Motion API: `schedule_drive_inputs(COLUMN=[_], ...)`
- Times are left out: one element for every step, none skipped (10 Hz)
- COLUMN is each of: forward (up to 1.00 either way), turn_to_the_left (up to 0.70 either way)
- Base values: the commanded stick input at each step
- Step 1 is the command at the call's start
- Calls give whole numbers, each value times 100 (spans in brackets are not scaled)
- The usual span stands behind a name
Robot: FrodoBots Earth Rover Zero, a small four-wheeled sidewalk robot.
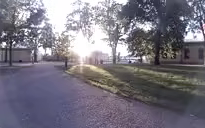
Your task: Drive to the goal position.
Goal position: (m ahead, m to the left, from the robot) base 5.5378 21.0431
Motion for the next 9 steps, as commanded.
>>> schedule_drive_inputs(forward=[70, 70, 70, 70, 70, 70, 70, 70, 70], turn_to_the_left=[0, 28, 35, 35, 35, 35, 35, 35, 35])
